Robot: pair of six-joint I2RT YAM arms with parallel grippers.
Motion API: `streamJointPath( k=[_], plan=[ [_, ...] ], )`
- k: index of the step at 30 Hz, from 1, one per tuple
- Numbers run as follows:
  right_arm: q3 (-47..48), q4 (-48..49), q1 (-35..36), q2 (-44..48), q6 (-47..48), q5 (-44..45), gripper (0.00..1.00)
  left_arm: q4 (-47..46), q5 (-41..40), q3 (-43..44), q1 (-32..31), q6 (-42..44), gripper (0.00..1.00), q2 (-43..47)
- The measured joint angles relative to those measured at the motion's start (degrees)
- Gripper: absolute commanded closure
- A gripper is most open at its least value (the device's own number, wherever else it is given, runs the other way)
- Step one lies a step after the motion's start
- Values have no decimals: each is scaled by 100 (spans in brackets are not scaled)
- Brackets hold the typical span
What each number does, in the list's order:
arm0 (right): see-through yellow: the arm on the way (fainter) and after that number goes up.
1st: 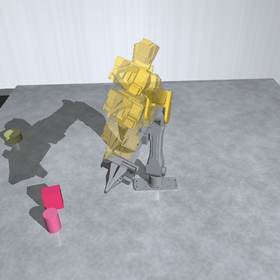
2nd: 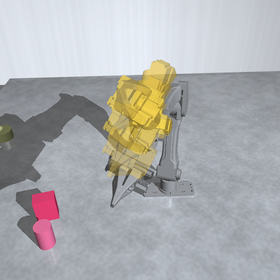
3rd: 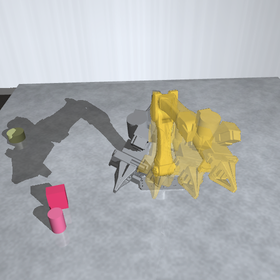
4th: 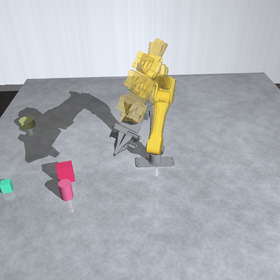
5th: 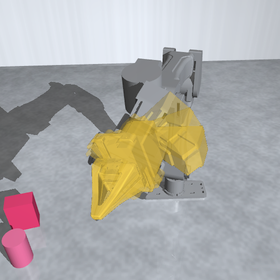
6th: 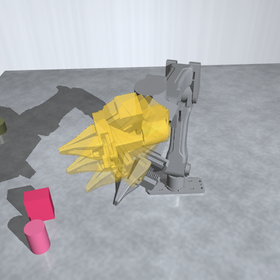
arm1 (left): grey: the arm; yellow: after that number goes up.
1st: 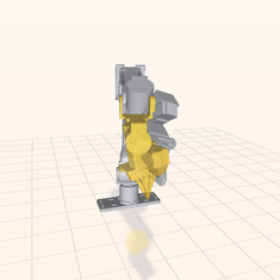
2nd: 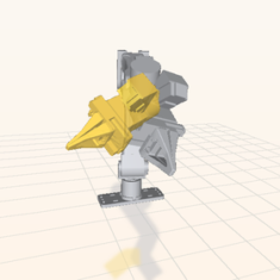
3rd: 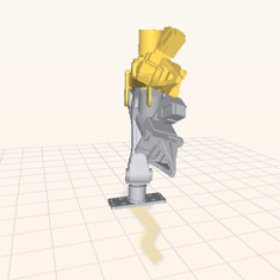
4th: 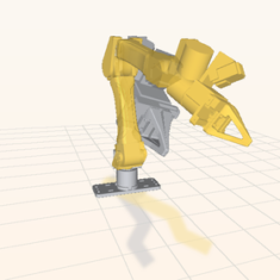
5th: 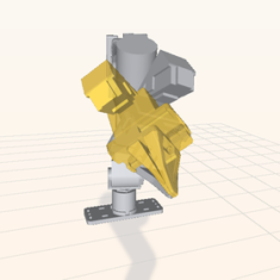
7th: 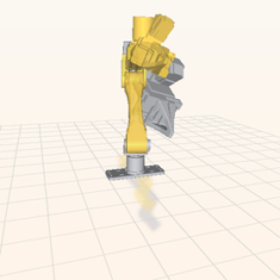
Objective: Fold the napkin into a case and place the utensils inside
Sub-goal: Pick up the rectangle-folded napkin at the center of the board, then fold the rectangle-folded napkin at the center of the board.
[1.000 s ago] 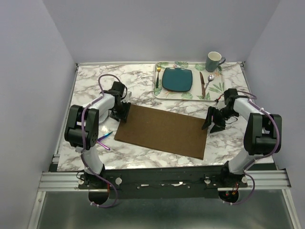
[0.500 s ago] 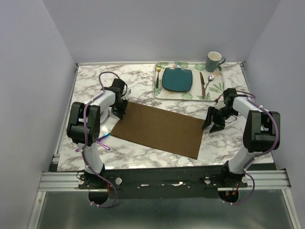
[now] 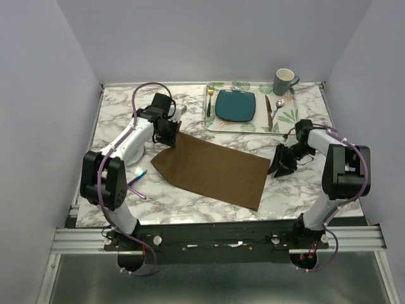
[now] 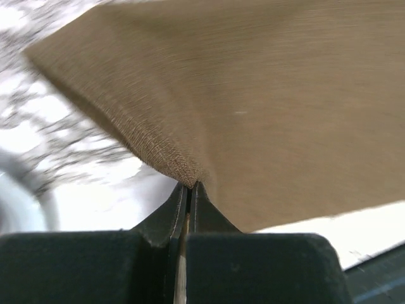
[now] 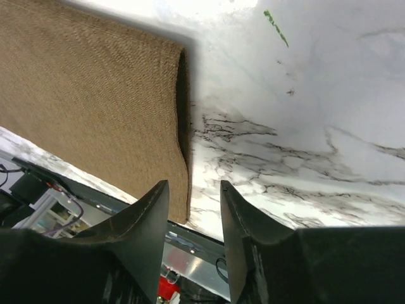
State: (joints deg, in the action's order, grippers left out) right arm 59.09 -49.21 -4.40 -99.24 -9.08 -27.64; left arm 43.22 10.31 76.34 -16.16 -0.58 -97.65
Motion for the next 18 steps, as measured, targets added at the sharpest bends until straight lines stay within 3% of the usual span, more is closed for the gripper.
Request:
streamJointPath(
  k=[9, 18],
  plan=[
    [-7, 11, 0, -396, -15, -52, 63, -122, 1296, 114, -1423, -844, 100, 107],
    [-107, 37, 0, -393, -55, -55, 65, -1187, 1945, 553, -2846, -2144, 100, -1095]
  ],
)
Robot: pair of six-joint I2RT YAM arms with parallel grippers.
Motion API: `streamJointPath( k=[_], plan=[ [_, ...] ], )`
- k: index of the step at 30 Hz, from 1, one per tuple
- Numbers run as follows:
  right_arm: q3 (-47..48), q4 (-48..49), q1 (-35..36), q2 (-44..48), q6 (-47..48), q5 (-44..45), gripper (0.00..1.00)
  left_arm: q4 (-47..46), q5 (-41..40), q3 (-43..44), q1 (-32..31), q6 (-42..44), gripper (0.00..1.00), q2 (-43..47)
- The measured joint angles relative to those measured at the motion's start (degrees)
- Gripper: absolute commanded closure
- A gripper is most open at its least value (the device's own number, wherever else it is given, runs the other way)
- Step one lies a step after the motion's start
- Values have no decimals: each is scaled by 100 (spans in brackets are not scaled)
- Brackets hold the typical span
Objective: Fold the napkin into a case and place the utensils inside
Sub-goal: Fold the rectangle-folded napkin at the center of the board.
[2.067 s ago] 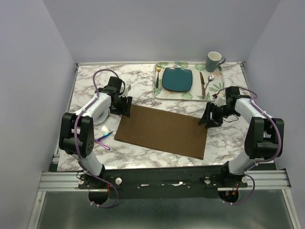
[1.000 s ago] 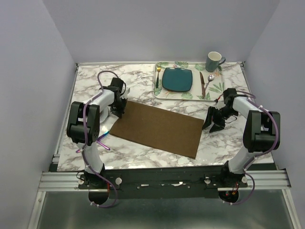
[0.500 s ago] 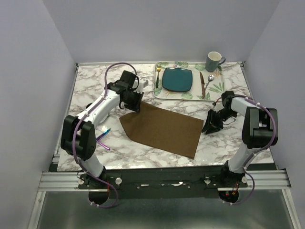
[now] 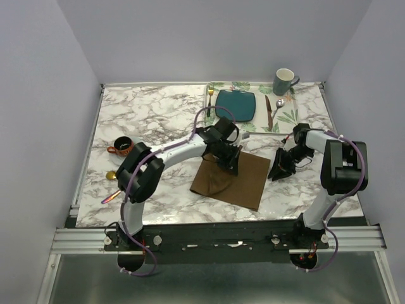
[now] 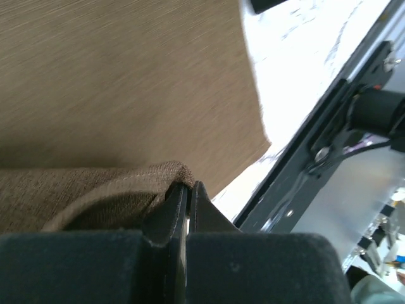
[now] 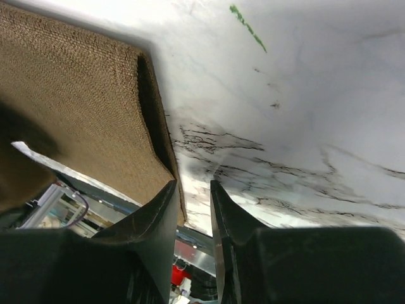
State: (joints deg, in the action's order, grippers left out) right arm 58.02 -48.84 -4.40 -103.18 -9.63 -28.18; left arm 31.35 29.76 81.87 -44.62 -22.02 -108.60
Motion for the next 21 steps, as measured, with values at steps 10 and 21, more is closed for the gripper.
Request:
streamJointPath(
  k=[10, 21],
  plan=[
    [-44, 13, 4, 68, 9, 0, 63, -634, 426, 675, -437, -542, 27, -973],
    [638, -179, 22, 520, 483, -125, 53, -251, 940, -118, 1073, 420, 34, 1012]
  ],
)
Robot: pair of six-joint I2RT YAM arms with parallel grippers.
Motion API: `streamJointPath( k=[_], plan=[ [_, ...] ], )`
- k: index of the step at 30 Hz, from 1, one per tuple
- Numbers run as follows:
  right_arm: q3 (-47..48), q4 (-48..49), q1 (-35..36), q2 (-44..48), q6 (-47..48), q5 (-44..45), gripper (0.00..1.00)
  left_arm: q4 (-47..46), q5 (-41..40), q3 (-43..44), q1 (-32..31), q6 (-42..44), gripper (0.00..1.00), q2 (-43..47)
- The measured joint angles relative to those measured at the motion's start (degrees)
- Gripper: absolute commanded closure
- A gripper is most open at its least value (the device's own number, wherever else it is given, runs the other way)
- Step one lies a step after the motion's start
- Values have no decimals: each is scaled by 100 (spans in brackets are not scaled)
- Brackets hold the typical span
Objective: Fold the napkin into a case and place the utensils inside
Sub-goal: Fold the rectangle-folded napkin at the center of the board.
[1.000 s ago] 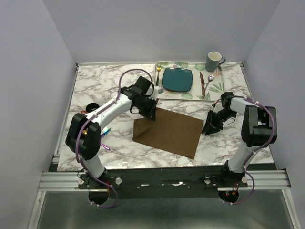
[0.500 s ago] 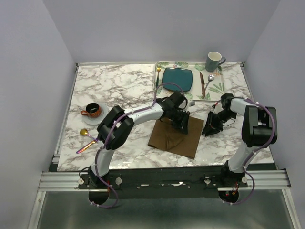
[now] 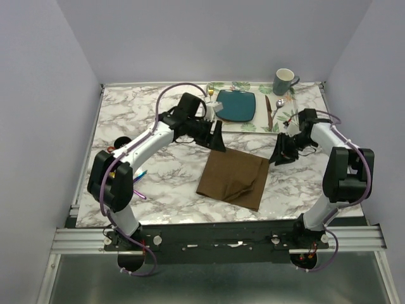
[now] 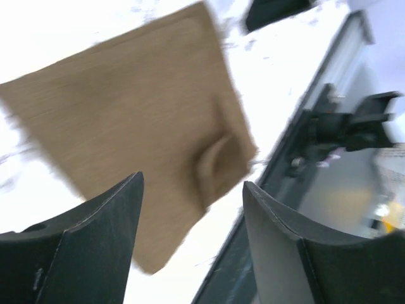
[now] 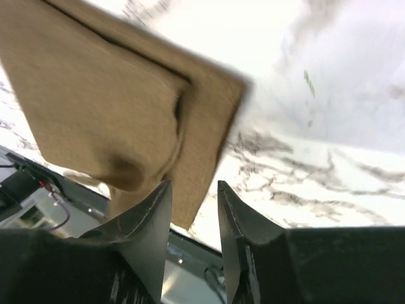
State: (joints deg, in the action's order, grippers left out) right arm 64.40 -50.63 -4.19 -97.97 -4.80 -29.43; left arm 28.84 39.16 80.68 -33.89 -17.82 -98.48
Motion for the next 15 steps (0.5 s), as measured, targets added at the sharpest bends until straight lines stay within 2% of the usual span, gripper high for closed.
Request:
streamJointPath(
  k=[3, 6, 11, 15],
  plan=[
    [439, 9, 2, 11, 256, -83, 45, 280, -144, -192, 275, 490, 41, 114],
    [817, -13, 59, -46, 466, -190, 42, 518, -238, -557, 157, 758, 45, 74],
    [1215, 96, 446, -446, 706, -238, 43, 772, -483, -708, -326, 1047, 55, -223],
    [1213, 138, 796, -791, 857, -166, 48, 914, -754, -614, -581, 1272, 60, -551]
  ],
)
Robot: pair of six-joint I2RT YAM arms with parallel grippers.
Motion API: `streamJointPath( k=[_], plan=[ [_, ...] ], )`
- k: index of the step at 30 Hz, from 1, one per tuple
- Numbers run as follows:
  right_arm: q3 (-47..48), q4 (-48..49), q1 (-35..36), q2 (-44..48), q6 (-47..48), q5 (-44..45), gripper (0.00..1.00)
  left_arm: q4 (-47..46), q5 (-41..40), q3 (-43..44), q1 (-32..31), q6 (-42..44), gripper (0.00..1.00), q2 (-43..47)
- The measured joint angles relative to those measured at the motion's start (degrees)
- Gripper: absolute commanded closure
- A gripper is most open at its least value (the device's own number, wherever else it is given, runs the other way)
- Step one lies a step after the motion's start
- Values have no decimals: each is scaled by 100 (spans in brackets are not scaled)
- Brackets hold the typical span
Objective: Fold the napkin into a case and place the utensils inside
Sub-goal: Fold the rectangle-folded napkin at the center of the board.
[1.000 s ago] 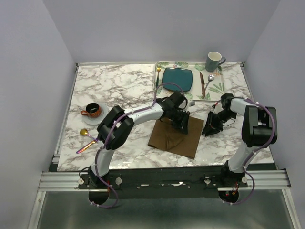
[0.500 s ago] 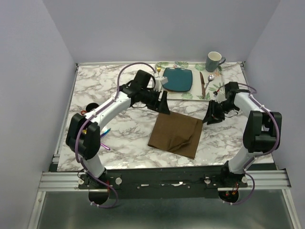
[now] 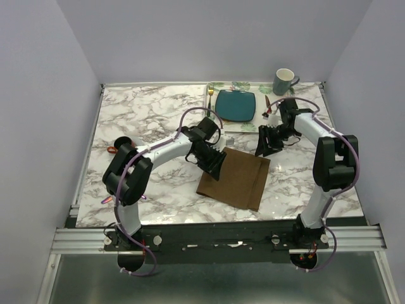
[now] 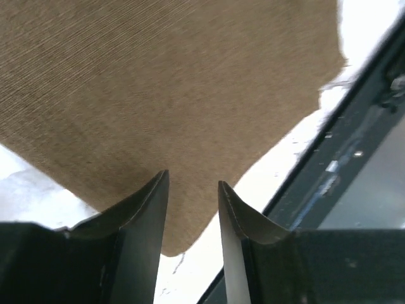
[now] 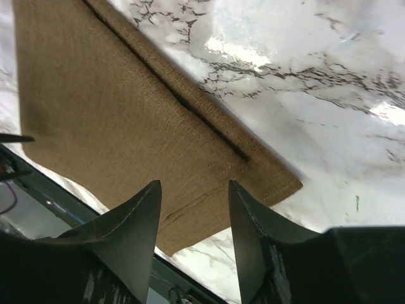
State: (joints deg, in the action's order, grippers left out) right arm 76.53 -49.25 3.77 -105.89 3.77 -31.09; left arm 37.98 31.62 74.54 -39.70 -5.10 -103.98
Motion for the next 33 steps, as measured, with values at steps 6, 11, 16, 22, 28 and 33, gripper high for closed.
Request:
streamJointPath(
  k=[6, 11, 16, 22, 28, 33],
  plan=[
    [-238, 57, 146, -186, 179, 323, 57, 278, -581, 76, 127, 299, 66, -483],
    [-614, 79, 240, -188, 225, 374, 59, 490, -857, 96, 505, 660, 66, -669],
    [-1021, 59, 772, -127, 74, -35, 53, 619, -1300, 317, 938, 1338, 65, -748],
    [-1161, -186, 1047, 297, -212, -1123, 50, 588, -1532, 586, 1488, 2166, 51, -774],
    [-1158, -219, 691, 1143, -400, -1172, 55, 232, -1290, 243, 1384, 2205, 39, 330],
    [-1102, -114, 614, 907, -553, -876, 55, -195, -1421, -24, -24, 1810, 38, 1169]
  ],
)
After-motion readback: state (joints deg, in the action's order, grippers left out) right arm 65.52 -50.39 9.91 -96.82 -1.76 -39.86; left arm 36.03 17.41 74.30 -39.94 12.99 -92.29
